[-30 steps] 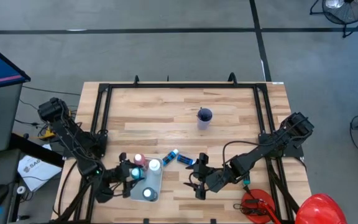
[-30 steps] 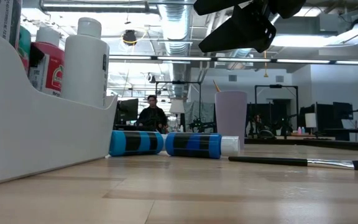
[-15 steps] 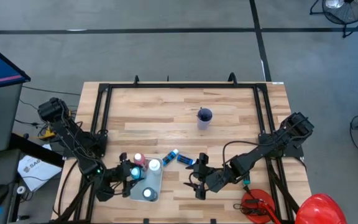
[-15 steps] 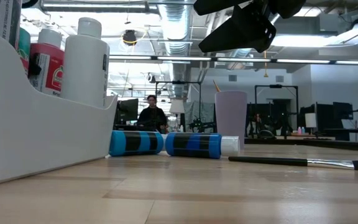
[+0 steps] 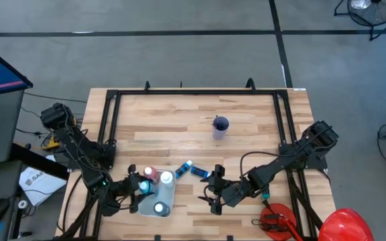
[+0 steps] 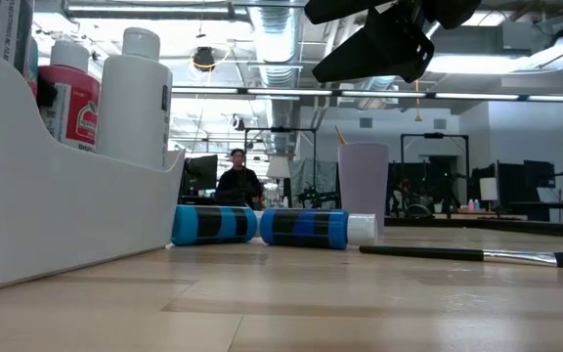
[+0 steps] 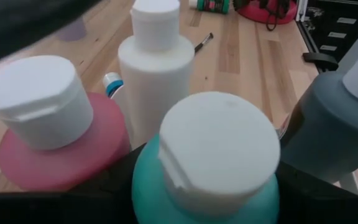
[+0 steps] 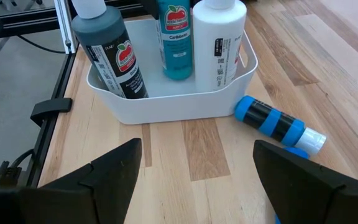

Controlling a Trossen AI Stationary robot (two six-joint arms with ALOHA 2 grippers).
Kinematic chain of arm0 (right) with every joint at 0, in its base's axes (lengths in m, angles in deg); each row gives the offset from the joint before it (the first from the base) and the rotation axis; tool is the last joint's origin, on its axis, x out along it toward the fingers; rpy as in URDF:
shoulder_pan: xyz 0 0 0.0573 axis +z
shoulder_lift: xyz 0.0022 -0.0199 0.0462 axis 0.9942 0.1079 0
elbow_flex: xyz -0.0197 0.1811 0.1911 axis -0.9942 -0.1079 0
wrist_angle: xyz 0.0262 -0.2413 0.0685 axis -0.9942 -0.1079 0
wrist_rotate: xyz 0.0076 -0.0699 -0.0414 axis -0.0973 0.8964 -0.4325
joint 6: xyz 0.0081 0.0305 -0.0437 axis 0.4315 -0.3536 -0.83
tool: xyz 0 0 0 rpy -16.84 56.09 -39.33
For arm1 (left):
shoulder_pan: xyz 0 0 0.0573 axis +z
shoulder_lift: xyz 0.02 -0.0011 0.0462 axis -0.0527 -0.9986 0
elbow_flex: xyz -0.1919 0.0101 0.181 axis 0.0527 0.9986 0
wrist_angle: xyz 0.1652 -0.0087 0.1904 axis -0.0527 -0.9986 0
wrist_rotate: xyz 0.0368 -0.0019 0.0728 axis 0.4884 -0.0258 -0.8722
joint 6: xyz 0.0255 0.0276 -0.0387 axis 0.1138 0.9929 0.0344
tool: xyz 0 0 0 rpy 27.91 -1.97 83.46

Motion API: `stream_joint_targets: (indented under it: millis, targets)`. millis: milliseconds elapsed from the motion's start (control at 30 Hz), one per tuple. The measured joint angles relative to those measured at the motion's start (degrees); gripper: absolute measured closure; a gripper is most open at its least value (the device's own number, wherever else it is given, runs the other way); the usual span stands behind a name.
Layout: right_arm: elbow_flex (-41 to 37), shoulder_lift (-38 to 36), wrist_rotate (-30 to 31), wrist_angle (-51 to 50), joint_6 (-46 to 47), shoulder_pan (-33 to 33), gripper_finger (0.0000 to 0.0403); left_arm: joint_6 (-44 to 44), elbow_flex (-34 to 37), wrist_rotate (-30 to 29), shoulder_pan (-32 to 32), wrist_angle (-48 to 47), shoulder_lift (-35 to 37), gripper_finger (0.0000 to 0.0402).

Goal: Pick & Place Paint Supplies
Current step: Put the light blue paint bottle into the white bin, then put the right black blue paint bottle into the white bin

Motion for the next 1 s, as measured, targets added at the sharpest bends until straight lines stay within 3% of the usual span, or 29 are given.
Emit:
stream_joint_targets:
  millis: [600,1000]
  targets:
    - [0.0,0.0,0.0,0.0,0.0,0.0,0.0101,0.0,-0.1,0.2,0.0,0.2,0.3,0.0128]
    - [0.0,0.0,0.0,0.0,0.0,0.0,0.0101,3.0,-0.1,-0.8,-2.1,0.8,6.3,0.0095]
